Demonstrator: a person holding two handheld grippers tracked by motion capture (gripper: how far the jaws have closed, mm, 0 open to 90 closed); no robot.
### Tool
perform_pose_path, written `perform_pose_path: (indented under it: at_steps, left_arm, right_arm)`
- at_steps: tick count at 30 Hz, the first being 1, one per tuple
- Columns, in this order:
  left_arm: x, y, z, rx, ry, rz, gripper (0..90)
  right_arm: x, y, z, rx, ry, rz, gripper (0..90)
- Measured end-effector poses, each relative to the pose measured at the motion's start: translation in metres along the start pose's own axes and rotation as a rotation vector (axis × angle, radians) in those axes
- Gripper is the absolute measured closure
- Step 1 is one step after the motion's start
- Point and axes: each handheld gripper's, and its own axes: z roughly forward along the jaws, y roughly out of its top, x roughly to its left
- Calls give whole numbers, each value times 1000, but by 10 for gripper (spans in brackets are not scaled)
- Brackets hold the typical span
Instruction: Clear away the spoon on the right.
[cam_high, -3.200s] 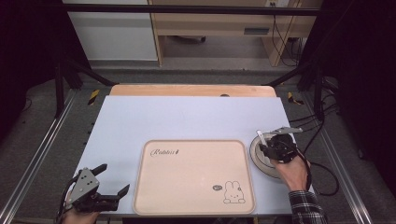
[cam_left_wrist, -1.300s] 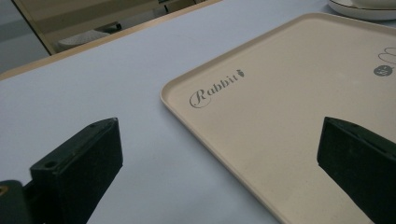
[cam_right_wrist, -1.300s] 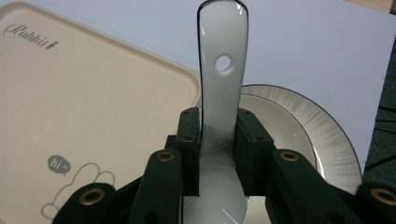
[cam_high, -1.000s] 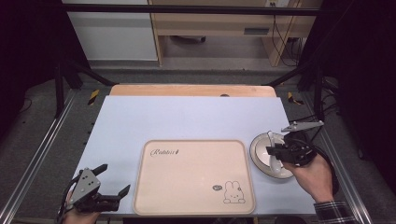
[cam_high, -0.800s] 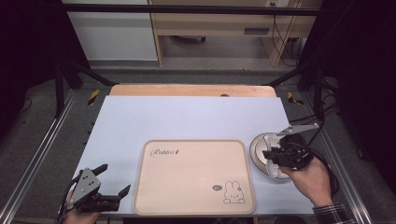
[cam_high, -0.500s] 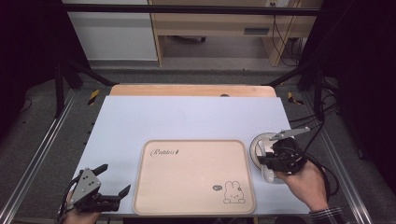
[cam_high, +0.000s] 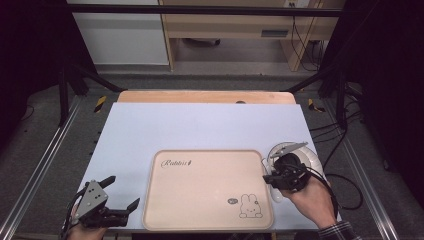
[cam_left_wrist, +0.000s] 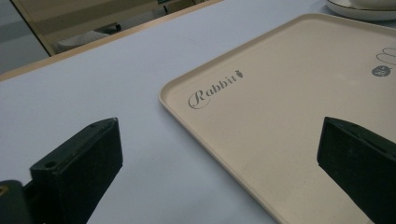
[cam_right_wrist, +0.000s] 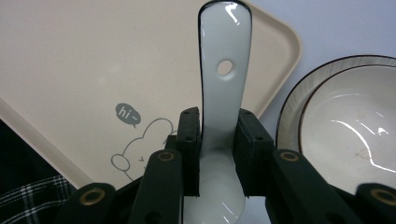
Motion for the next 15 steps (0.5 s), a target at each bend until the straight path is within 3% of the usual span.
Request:
perform_pose_path:
  at_steps: [15]
  left_arm:
    - [0,0,0,-2,0,-1,0]
  right_arm:
    - [15,5,28,60,6,-40,733]
